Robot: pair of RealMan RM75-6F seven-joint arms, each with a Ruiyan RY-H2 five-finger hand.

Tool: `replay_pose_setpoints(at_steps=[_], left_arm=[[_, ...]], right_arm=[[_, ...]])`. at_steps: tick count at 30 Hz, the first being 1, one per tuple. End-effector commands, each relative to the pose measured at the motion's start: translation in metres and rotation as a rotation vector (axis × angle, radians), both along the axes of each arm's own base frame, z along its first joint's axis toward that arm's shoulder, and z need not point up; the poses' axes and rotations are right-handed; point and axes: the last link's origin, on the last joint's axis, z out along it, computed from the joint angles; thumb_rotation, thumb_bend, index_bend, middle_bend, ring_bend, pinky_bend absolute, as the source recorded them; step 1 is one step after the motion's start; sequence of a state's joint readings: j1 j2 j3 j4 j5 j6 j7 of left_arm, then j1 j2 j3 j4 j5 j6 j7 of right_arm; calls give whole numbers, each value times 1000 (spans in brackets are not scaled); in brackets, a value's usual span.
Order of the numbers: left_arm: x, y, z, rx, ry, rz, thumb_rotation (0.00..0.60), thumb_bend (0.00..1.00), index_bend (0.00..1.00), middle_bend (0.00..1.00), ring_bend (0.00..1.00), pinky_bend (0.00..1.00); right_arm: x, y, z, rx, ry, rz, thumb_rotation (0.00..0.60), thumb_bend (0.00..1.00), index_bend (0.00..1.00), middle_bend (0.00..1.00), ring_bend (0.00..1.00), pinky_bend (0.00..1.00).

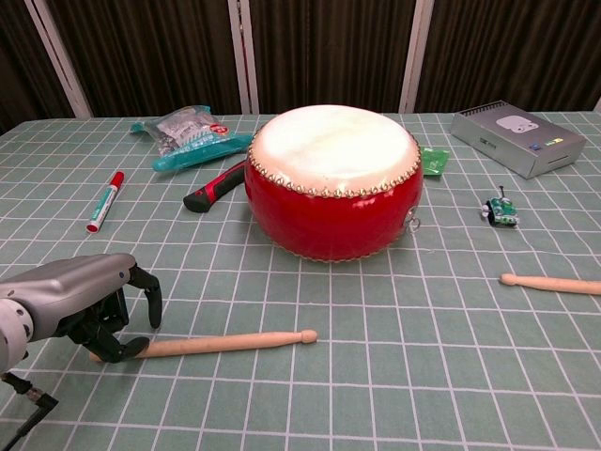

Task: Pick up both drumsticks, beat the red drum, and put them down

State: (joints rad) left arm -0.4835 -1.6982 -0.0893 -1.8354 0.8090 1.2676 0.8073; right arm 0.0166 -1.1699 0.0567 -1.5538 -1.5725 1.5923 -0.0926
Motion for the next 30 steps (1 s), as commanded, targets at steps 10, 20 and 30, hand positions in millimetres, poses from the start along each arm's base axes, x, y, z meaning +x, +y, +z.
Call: replay_pose_setpoints(at_steps=[10, 20, 30], left_arm=[[12, -7, 9, 7, -49, -49, 600, 238, 440, 1000, 1000, 1000], [6, -9, -1, -12, -15, -27, 600, 238, 444, 1000, 1000, 1000], [-2, -5, -6, -11, 6, 10, 600, 238, 453, 1000, 1000, 1000]], right_arm=[[0, 0, 0, -3, 1, 1, 600, 261, 0, 0, 1, 80], [0, 0, 0, -4, -3, -1, 600, 261, 0, 0, 1, 81], [0, 0, 0, -2, -5, -2, 600, 261, 0, 0, 1, 81]])
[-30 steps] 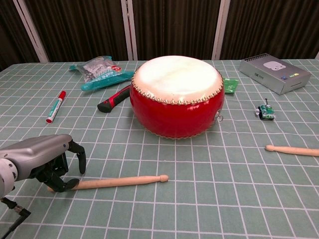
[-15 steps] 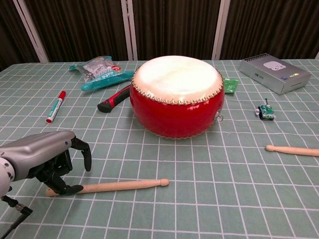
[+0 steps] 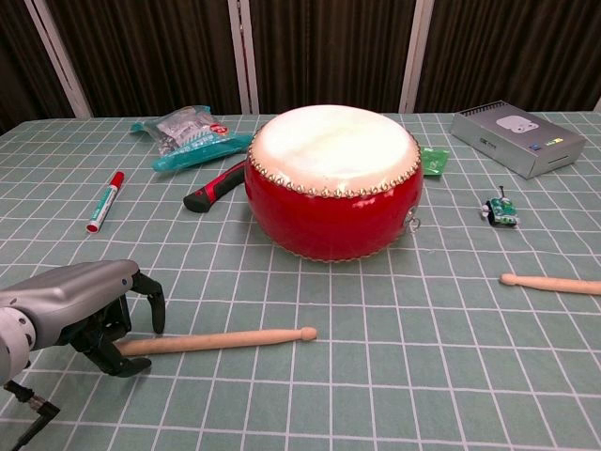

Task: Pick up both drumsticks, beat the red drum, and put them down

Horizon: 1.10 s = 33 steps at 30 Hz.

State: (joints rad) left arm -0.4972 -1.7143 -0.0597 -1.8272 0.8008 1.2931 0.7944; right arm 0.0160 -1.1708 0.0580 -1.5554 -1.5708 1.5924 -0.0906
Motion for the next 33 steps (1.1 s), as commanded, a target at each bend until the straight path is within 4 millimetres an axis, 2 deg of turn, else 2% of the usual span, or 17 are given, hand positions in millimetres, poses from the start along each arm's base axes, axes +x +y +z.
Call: replay_pose_setpoints(at_steps=[1, 8, 18, 22, 26, 33], left_arm=[[-2, 0, -2, -4, 5, 7, 600, 238, 456, 1000, 1000, 1000], [-4, 2, -5, -2, 8, 18, 600, 247, 483, 1000, 1000, 1000], [-7, 3, -6, -5, 15, 26, 600, 456, 620, 1000, 1000, 1000], [-7, 3, -3, 4, 10, 26, 600, 492, 683, 1000, 1000, 1000], [-7, 4, 7, 27, -2, 10, 600, 514, 734, 1000, 1000, 1000], [-9, 9, 46, 122, -37, -41, 600, 523, 752, 1000, 1000, 1000]], right_arm=[[0, 0, 0, 0, 0, -1, 600, 261, 0, 0, 1, 81], [0, 0, 0, 1, -1, -2, 600, 261, 0, 0, 1, 80], [-1, 0, 0, 4, -4, -8, 600, 261, 0, 0, 1, 80], [-1, 0, 0, 5, -4, -11, 600, 261, 0, 0, 1, 81], [-1, 1, 0, 5, -4, -13, 600, 262, 0, 0, 1, 81], [-1, 0, 0, 6, -4, -15, 600, 261, 0, 0, 1, 81]])
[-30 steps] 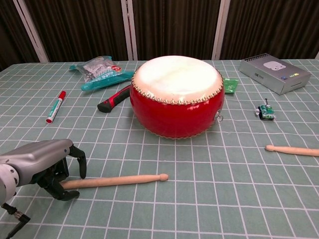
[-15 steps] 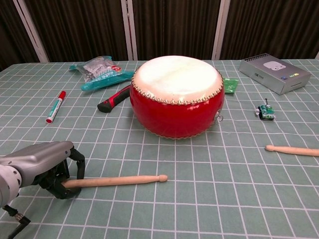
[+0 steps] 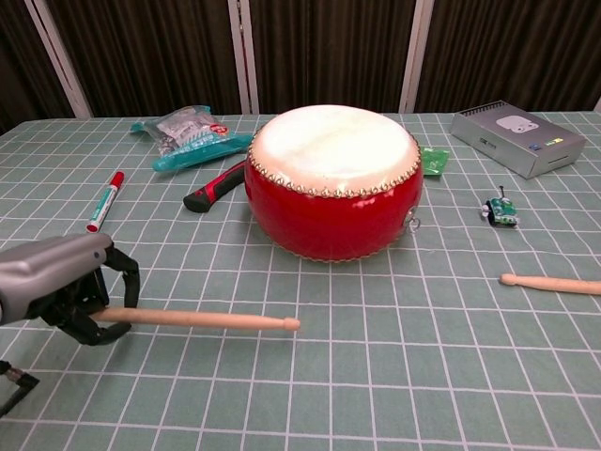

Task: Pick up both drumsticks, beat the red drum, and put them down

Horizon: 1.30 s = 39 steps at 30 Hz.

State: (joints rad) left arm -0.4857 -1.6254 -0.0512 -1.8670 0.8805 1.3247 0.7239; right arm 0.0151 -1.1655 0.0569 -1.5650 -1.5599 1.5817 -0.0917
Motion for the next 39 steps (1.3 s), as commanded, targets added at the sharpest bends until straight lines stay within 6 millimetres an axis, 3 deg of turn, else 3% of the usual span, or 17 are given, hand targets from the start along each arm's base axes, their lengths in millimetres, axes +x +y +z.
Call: replay_pose_setpoints(at_steps=[1, 8, 10, 12, 14, 17, 20, 26, 32, 39], left_arm=[[-2, 3, 26, 62, -26, -27, 600, 523, 752, 1000, 1000, 1000], [-14, 6, 77, 162, -54, -96, 600, 523, 754, 1000, 1000, 1000], [-17, 6, 90, 186, -65, -103, 600, 523, 755, 1000, 1000, 1000], [-20, 6, 101, 207, -71, -112, 600, 523, 755, 1000, 1000, 1000], [-26, 6, 114, 235, -71, -121, 600, 523, 756, 1000, 1000, 1000], [-33, 5, 127, 260, -83, -121, 600, 523, 756, 1000, 1000, 1000], [-37, 3, 139, 281, -98, -120, 600, 523, 756, 1000, 1000, 1000], [-44, 2, 152, 312, -111, -127, 600, 523, 756, 1000, 1000, 1000], [-46, 5, 155, 312, -124, -119, 600, 523, 756, 1000, 1000, 1000], [-48, 5, 153, 299, -121, -114, 600, 523, 756, 1000, 1000, 1000]], right_arm=[[0, 0, 0, 0, -1, 0, 600, 261, 0, 0, 1, 81], [2, -1, -1, 4, -12, 0, 600, 261, 0, 0, 13, 89], [4, -2, -1, 6, -20, 1, 600, 261, 0, 26, 90, 172], [6, -4, -2, 4, -30, 7, 600, 261, 0, 138, 250, 354], [9, -9, -3, 9, -39, 8, 600, 261, 15, 394, 534, 610], [13, -18, -8, 34, -48, -10, 600, 261, 126, 672, 816, 805], [16, -32, -16, 74, -50, -49, 600, 262, 249, 832, 957, 907], [24, -63, -32, 100, 19, -103, 600, 261, 365, 979, 1000, 995], [24, -82, -57, 139, 57, -173, 600, 271, 390, 996, 1000, 998], [22, -88, -82, 165, 55, -215, 600, 284, 416, 1000, 1000, 998]])
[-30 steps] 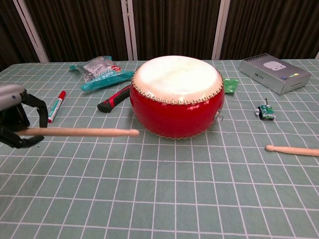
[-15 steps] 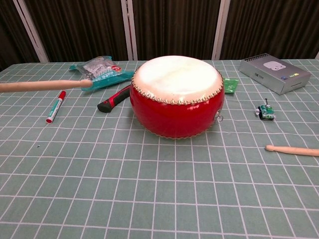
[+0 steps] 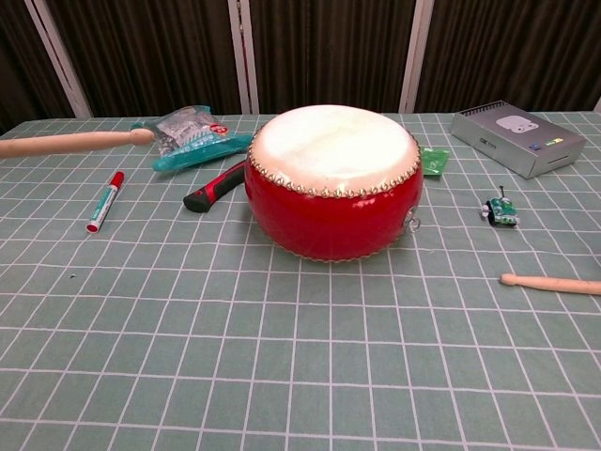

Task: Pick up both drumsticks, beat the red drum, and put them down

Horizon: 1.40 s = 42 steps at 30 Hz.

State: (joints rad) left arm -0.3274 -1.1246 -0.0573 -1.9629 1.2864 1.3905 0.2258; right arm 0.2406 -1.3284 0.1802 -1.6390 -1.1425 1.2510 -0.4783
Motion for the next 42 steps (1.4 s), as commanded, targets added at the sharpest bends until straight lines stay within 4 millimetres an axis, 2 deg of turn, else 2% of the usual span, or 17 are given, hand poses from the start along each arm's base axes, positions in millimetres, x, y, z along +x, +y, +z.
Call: replay_pose_setpoints(at_steps=[1, 11, 19, 25, 42], left_arm=[[-1, 0, 0, -2, 0, 2, 600, 523, 756, 1000, 1000, 1000], [-1, 0, -1, -5, -2, 7, 600, 523, 757, 1000, 1000, 1000], [-1, 1, -1, -3, -2, 8, 600, 523, 757, 1000, 1000, 1000], [-1, 2, -1, -2, -2, 10, 600, 523, 757, 1000, 1000, 1000], [-1, 2, -1, -2, -1, 17, 600, 523, 757, 1000, 1000, 1000]], right_arm=[[0, -2, -12, 12, 3, -9, 600, 284, 419, 1000, 1000, 998], [-9, -2, -39, 46, 10, -52, 600, 310, 446, 1000, 1000, 998], [-17, -11, -44, 41, 18, -84, 600, 315, 447, 1000, 1000, 998], [-24, -15, -48, 46, 24, -110, 600, 370, 466, 1000, 1000, 998], [-40, -17, -50, 50, 50, -166, 600, 390, 475, 1000, 1000, 998]])
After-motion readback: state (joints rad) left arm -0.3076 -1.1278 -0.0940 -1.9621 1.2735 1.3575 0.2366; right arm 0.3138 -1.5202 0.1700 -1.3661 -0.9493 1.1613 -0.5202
